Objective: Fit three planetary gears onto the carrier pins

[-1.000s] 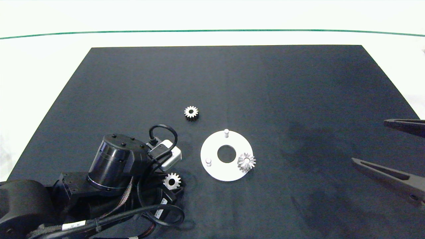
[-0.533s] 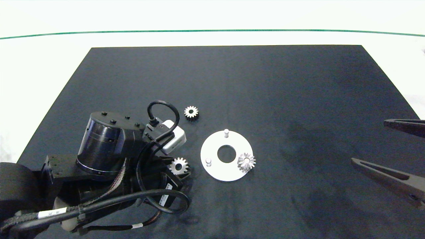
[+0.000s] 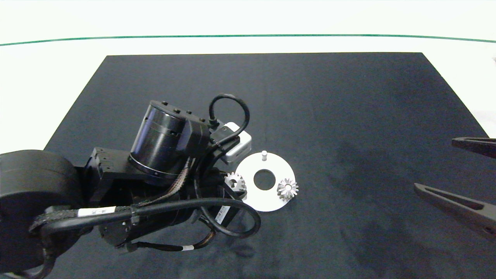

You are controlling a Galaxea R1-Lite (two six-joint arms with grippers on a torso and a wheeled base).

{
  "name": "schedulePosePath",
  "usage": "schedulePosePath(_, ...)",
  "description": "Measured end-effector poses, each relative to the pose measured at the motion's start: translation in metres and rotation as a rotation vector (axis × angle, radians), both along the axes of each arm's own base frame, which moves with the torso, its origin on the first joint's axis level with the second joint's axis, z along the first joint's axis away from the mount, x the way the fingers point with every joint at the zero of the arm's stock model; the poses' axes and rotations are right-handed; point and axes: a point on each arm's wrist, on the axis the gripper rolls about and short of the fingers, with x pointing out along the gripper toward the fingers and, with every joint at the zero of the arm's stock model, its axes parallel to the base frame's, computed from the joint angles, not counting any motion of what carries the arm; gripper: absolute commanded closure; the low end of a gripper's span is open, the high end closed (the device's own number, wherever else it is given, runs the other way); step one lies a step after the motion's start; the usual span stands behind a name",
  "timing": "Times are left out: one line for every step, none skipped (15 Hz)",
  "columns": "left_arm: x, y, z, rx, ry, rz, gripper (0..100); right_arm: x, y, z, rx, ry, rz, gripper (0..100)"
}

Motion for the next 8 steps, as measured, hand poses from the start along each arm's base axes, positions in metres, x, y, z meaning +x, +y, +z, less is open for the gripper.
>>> schedulePosePath(0.002,-0.006,0.000,0.001,-0.002,-0.007,81,-0.001,0.000,0.000,0.000,-0.003,0.004,0)
schedulePosePath(0.005,-0.011,-0.001,0.005,-0.002,-0.009,81,-0.001,-0.001,0.001,-0.002,-0.007,0.010,0)
schedulePosePath(0.008,-0.014,-0.002,0.023,-0.012,-0.006,81,-0.002,-0.001,0.001,-0.001,-0.009,0.015,0)
schedulePosePath(0.011,-0.017,-0.004,0.050,-0.025,0.001,81,-0.002,-0.001,0.001,0.000,-0.010,0.019,0)
schedulePosePath(0.014,-0.019,-0.006,0.062,-0.026,0.005,81,-0.002,-0.001,0.001,0.000,-0.009,0.021,0)
schedulePosePath(0.015,-0.020,-0.008,0.068,-0.024,0.005,81,-0.002,-0.001,0.001,0.000,-0.009,0.021,0)
schedulePosePath(0.017,-0.021,-0.010,0.073,-0.020,0.005,81,-0.002,-0.001,0.001,-0.001,-0.008,0.022,0)
schedulePosePath(0.018,-0.022,-0.011,0.077,-0.017,0.007,81,-0.002,-0.001,0.001,0.000,-0.008,0.026,0)
